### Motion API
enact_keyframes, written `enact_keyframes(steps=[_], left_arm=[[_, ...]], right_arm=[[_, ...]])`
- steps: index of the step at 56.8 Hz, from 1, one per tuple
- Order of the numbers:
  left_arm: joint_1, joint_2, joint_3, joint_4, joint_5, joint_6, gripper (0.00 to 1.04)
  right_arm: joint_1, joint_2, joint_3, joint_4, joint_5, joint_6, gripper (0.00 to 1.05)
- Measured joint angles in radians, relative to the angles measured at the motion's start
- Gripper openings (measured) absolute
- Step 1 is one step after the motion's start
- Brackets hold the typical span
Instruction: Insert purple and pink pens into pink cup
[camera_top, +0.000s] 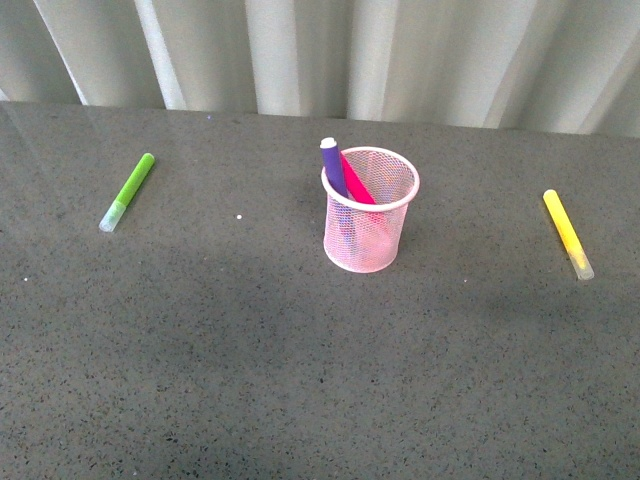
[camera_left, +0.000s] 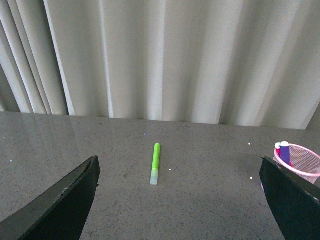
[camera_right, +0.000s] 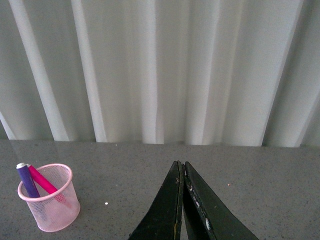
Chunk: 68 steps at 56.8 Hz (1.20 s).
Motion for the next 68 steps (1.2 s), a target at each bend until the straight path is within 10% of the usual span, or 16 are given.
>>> enact_keyframes(steps=[50, 68], left_arm=[[0.0, 0.0, 0.0, 0.0, 0.0, 0.0, 0.98], [0.0, 0.0, 0.0, 0.0, 0.0, 0.0, 0.98]], right_arm=[[0.0, -0.272, 0.0, -0.279, 0.003, 0.0, 0.03], [0.0, -0.272, 0.0, -0.279, 0.003, 0.0, 0.71]])
